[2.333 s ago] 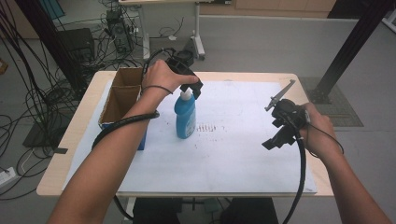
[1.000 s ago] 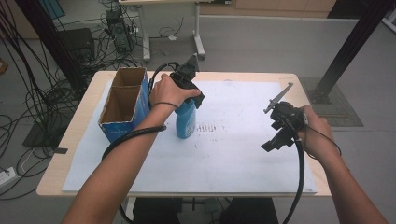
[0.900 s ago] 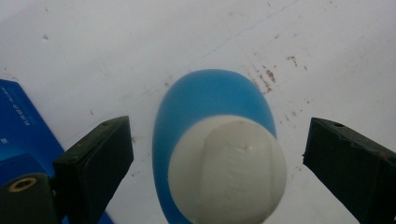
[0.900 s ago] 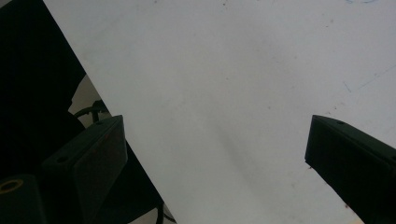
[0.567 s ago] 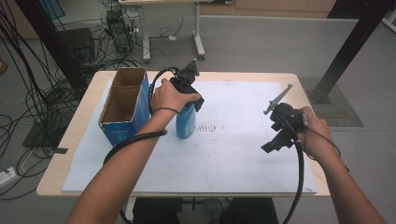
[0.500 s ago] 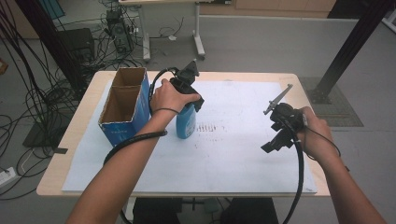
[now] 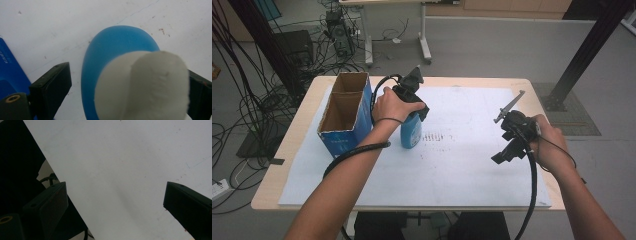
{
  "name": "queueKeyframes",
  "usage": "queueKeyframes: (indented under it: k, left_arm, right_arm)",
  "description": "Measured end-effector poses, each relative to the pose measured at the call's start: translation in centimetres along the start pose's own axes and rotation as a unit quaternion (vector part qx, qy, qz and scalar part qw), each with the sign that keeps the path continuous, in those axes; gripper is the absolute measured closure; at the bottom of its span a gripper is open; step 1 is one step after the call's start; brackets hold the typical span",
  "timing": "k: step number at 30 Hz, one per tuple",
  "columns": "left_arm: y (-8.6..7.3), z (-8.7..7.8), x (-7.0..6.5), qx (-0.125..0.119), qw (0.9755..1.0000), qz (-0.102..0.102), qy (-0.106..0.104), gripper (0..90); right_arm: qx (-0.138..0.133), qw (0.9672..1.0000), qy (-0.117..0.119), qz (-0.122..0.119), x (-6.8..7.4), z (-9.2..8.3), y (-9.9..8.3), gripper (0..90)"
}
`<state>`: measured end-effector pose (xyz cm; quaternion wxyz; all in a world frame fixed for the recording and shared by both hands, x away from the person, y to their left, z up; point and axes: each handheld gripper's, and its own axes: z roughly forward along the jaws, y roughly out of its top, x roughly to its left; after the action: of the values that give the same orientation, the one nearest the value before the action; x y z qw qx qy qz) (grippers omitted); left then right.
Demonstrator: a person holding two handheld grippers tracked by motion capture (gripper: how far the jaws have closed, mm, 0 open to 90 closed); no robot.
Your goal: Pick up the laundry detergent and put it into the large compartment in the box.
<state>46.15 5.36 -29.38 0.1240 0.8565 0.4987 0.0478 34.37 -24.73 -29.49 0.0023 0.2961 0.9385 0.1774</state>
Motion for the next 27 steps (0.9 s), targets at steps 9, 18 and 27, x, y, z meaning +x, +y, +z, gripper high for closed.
queueKeyframes:
  k: [9,18,27]
  left_arm:
    - [0.14,-0.18,-0.1,-0.002,1.0,-0.002,-0.007,8.8]
    - [0.05,-0.33,0.03,-0.004,0.9999,-0.004,-0.009,8.8]
    - [0.03,-0.4,0.09,-0.006,0.9999,-0.006,-0.011,8.8]
  right_arm:
    - [0.001,1.0,-0.002,0.001,0.04,-0.09,0.04,5.1]
    - [0.001,1.0,-0.002,0.0,0.02,-0.17,0.0,5.1]
    - [0.0,1.0,-0.002,0.0,0.06,-0.16,0.01,5.1]
